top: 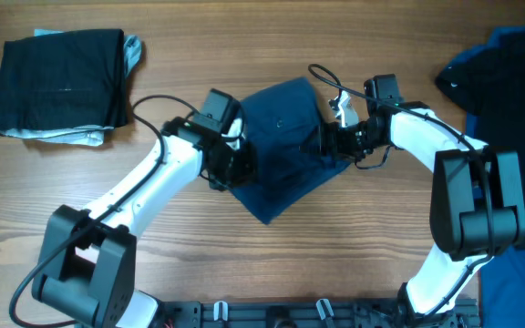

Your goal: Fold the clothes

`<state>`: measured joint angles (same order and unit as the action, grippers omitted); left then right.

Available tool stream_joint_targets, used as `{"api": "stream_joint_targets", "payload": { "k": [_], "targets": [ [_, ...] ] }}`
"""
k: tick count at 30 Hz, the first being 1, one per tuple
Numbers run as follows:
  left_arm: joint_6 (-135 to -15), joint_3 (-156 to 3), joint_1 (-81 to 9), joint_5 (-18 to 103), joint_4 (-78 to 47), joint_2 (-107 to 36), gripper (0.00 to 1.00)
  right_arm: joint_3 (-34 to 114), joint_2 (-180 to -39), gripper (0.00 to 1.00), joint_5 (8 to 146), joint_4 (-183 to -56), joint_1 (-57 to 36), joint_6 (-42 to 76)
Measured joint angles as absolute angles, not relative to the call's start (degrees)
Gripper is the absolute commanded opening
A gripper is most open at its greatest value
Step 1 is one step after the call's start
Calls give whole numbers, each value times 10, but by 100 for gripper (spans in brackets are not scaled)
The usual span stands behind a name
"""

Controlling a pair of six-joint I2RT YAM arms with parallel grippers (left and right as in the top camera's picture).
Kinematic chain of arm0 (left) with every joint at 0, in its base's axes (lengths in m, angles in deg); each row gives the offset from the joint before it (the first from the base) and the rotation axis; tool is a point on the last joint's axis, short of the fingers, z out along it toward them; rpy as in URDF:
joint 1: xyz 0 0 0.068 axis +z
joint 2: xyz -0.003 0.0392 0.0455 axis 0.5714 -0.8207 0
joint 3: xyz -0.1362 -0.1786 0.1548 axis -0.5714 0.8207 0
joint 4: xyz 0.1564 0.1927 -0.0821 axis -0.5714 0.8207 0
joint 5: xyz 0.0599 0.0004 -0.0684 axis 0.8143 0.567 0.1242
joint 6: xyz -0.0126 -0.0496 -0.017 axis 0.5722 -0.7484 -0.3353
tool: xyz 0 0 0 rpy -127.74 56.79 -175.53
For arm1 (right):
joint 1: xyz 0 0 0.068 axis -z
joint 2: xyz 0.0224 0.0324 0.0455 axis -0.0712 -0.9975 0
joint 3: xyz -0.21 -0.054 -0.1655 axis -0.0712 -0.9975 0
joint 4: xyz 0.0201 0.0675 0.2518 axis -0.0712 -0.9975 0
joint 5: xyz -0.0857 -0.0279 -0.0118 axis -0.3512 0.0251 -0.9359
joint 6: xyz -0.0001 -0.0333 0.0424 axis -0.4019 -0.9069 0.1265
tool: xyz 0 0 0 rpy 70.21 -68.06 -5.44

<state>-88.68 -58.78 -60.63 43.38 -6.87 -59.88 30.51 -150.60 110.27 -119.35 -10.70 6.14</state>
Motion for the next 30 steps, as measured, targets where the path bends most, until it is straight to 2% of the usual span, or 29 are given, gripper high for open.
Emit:
{"api": "stream_joint_targets", "payload": {
  "k": [2,6,7,10,11,13,14,16,18,19,23,27,30],
  "targets": [
    [-891,-572,-614,437,-74,-599,4,324,-1505,96,1082,-1230,-107,61],
    [-900,-548,-617,460,-73,-599,52,368,-1469,91,947,-1318,-102,62],
    [-898,-547,-617,462,-71,-599,55,376,-1457,88,933,-1327,-100,63],
    [-902,-542,-617,466,-60,-599,59,407,-1377,67,894,-1335,-99,65],
    [-901,-542,-617,466,-52,-599,60,410,-1358,54,892,-1336,-99,69],
    [-901,-542,-617,466,-39,-599,55,412,-1332,13,901,-1339,-99,71],
    [-901,-542,-617,466,-35,-599,53,412,-1330,6,910,-1340,-99,66],
    [-898,-542,-617,467,-29,-593,38,412,-1331,4,933,-1342,-99,66],
    [-891,-543,-617,469,-35,-558,12,412,-1331,4,947,-1342,-99,65],
    [-891,-545,-617,476,-51,-531,8,412,-1331,4,951,-1342,-99,65],
    [-886,-566,-617,539,-99,-455,4,412,-1331,4,960,-1342,-100,65],
    [-886,-566,-617,554,-112,-521,4,412,-1340,4,960,-1340,-110,65],
    [-886,-566,-618,521,-137,-603,4,412,-1380,4,960,-1333,-127,61]
  ]
}}
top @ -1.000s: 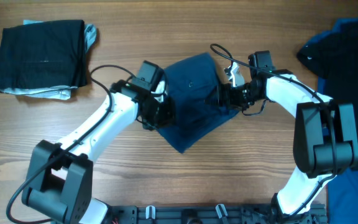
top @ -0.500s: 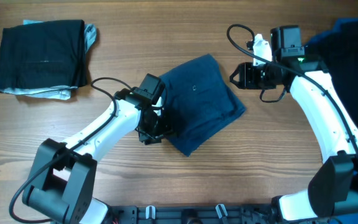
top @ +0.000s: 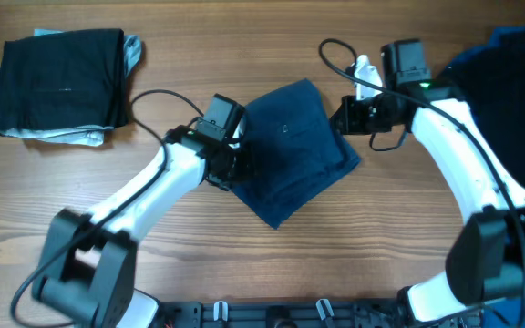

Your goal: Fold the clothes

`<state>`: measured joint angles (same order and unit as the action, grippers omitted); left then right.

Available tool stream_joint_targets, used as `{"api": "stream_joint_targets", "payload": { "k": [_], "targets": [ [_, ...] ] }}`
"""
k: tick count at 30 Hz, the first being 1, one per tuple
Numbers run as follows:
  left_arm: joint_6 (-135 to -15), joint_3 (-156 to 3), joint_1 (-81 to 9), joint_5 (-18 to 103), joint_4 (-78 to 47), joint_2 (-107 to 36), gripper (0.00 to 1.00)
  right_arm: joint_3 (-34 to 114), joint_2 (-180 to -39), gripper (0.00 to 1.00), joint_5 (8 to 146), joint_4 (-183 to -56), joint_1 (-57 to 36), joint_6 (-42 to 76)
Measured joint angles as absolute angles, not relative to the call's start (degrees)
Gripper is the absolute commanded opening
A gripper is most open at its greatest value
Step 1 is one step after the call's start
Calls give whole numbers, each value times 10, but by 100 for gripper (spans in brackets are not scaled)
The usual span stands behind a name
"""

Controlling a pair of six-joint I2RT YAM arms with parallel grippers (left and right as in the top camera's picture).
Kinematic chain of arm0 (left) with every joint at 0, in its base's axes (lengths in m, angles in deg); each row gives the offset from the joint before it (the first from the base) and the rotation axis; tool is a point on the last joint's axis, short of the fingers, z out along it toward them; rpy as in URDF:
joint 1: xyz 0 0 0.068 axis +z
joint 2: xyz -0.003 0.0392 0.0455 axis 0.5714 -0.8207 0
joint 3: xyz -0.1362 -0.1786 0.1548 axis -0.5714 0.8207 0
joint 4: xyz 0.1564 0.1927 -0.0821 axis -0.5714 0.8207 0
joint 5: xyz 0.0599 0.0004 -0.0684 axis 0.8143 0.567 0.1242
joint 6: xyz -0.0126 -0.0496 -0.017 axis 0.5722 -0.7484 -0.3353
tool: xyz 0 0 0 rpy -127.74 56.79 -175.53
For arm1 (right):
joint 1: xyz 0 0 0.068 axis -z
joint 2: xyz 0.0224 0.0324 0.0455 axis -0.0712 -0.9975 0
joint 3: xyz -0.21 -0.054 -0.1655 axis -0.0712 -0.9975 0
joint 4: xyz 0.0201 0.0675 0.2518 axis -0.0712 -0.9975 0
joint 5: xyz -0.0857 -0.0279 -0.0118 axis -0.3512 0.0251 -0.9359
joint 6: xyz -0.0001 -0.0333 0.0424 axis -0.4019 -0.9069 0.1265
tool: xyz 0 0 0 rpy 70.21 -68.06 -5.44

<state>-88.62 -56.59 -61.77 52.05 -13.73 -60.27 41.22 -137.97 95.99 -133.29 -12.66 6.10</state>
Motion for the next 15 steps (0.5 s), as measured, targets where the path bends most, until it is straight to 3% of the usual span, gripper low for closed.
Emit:
{"api": "stream_joint_targets", "payload": {
  "k": [8,15],
  "targets": [
    [-872,-566,-643,483,-119,-700,4,412,-1557,4,924,-1322,-130,56],
    [-863,-567,-644,479,-88,-700,4,438,-1580,4,919,-1325,-130,68]
  ]
}}
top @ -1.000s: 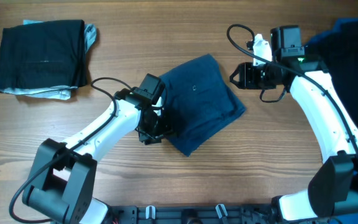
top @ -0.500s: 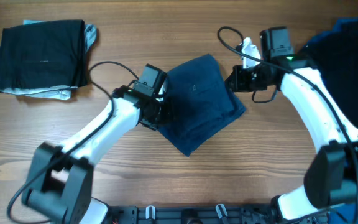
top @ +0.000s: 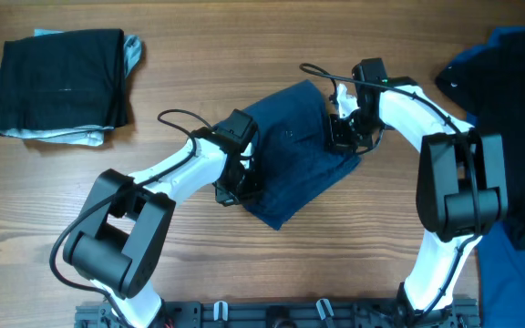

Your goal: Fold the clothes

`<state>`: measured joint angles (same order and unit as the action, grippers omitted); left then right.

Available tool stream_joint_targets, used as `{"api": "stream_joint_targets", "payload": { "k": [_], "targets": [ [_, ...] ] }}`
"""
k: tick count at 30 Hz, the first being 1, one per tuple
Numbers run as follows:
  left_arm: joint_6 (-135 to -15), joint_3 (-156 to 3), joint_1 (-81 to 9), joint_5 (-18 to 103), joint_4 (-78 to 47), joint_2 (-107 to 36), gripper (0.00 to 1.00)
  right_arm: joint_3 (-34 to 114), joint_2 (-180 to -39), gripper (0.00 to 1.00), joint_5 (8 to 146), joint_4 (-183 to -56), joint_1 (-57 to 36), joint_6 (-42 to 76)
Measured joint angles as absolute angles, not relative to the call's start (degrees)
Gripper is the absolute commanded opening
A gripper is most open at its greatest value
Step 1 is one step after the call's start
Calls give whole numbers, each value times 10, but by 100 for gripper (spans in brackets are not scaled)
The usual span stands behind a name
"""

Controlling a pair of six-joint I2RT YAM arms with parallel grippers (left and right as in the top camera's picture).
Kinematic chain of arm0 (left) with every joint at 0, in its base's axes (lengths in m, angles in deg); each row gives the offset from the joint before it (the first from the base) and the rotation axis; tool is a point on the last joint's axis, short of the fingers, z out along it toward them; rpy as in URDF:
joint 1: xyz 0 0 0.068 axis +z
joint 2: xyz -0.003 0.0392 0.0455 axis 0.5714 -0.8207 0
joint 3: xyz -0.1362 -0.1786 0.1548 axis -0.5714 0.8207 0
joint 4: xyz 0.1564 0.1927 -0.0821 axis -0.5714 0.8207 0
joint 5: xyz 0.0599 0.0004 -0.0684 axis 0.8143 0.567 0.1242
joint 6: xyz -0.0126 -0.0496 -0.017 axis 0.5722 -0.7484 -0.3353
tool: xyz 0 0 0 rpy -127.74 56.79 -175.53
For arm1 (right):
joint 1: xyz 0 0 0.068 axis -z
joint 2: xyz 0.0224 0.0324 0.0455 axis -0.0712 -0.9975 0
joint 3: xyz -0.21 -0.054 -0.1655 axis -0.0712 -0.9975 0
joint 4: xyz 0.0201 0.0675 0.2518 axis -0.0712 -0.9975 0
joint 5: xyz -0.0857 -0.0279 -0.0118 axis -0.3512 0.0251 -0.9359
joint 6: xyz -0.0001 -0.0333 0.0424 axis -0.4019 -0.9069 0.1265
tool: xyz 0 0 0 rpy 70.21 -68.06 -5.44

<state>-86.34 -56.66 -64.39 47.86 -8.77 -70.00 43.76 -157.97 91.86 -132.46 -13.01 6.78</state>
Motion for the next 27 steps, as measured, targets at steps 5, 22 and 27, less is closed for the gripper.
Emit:
{"api": "stream_joint_targets", "payload": {
  "k": [5,22,27],
  "targets": [
    [-846,-567,-644,486,-68,-638,4,454,-1568,4,912,-1339,-132,65],
    [-827,-600,-572,773,-192,-592,4,497,-1488,4,951,-1092,-132,70],
    [-827,-599,-540,778,-196,-695,4,497,-1641,4,998,-1035,-132,71]
  ]
}}
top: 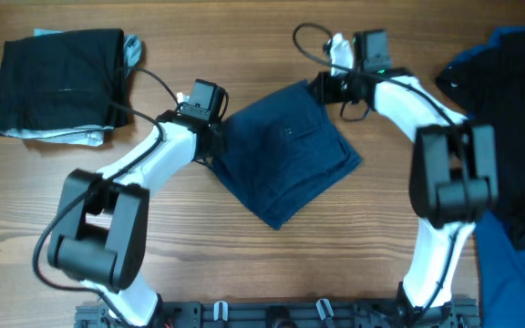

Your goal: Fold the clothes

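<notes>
A navy garment [288, 153], folded into a rough square and turned like a diamond, lies at the middle of the table. My left gripper [215, 142] is at its left corner, touching the edge. At the garment's top corner is my right gripper [323, 88]. From overhead, the fingers of both are hidden under the wrists, so open or shut does not show.
A folded stack [62, 80], black on top with grey-white cloth under it, lies at the far left. A heap of unfolded blue and black clothes [518, 146] fills the right edge. The arms' bases stand at the front edge.
My left gripper has moved from the garment's lower-left edge up to its left corner. My right gripper has moved from the garment's right part to its top corner. The garment keeps its shape.
Both grippers first stood at the left and right sides of the folded navy garment. Then the right one was off its right edge, the left one still at the left edge. Then both were on the cloth. Now they are at its left and top corners.
</notes>
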`<state>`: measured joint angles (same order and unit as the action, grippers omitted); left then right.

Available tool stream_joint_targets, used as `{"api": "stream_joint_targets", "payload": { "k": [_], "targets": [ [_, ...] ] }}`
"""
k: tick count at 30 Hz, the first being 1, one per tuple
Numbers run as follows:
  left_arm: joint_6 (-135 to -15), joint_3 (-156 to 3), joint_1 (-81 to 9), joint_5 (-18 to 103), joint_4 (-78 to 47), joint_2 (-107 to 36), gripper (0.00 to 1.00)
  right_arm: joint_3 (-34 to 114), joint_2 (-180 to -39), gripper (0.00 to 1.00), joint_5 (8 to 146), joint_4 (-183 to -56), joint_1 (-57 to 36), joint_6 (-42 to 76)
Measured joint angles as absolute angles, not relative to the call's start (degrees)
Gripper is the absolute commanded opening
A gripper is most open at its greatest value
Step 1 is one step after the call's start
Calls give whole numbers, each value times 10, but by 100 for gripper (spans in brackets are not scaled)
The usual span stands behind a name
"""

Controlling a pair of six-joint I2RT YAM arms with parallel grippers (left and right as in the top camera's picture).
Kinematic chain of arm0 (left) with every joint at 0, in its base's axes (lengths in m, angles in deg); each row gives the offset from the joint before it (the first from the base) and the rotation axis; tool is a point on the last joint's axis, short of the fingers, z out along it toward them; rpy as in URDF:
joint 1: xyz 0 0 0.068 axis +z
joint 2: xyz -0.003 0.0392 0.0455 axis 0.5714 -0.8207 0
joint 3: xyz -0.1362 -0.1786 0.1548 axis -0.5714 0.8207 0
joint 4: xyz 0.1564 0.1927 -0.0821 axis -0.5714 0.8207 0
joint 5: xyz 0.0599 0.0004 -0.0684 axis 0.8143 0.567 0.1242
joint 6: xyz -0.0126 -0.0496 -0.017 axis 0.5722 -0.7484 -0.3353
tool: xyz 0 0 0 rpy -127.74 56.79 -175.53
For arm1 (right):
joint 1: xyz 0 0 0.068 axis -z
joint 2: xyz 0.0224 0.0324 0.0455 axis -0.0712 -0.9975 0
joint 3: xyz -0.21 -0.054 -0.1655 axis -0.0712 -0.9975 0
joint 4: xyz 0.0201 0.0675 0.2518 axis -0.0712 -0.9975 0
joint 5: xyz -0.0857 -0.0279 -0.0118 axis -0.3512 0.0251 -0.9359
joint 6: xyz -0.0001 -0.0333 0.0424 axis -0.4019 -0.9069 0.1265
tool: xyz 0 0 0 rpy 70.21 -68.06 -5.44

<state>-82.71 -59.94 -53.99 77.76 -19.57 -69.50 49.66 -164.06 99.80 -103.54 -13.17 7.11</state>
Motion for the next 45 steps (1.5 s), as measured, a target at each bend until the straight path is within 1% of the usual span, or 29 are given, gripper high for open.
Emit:
{"api": "stream_joint_targets", "payload": {
  "k": [1,3,6,9,12,16,18,21,24,27,29,32,36,38,40,41,44,45],
  "targets": [
    [-827,-599,-539,778,-198,-706,4,497,-1669,4,1017,-1027,-132,71],
    [-827,-599,-539,778,-202,-717,4,497,-1676,4,1046,-1018,-126,68],
    [-814,-599,-540,778,-213,-719,4,497,-1677,4,1054,-1018,-121,61],
    [-788,-603,-540,785,-197,-706,4,504,-1667,4,1054,-1039,-120,57],
    [-780,-620,-540,790,-199,-638,4,516,-1623,4,1054,-1055,-120,57],
    [-780,-648,-540,783,-228,-501,6,540,-1507,4,1062,-1061,-130,58],
    [-781,-652,-539,764,-228,-494,6,545,-1496,4,1064,-1068,-143,59],
    [-781,-652,-540,725,-232,-539,5,545,-1512,4,1064,-1085,-173,59],
    [-781,-651,-540,680,-256,-623,4,544,-1549,4,1064,-1089,-197,59],
    [-781,-651,-540,650,-266,-691,4,544,-1589,4,1064,-1099,-204,61],
    [-781,-649,-539,642,-262,-724,4,544,-1625,4,1054,-1103,-204,83],
    [-781,-649,-534,641,-256,-735,4,543,-1666,5,1047,-1102,-196,136],
    [-781,-649,-518,642,-254,-735,4,542,-1672,5,1057,-1091,-167,196],
    [-778,-649,-509,642,-256,-735,4,545,-1671,7,1067,-1098,-156,193],
    [-763,-650,-506,644,-255,-733,4,562,-1664,9,1068,-1152,-145,174],
    [-756,-651,-506,644,-254,-724,5,571,-1656,9,1067,-1183,-140,164],
    [-749,-658,-506,645,-256,-656,23,589,-1573,8,1060,-1320,-122,125],
    [-744,-662,-506,647,-259,-632,26,589,-1567,8,1060,-1330,-121,117]
  ]
}}
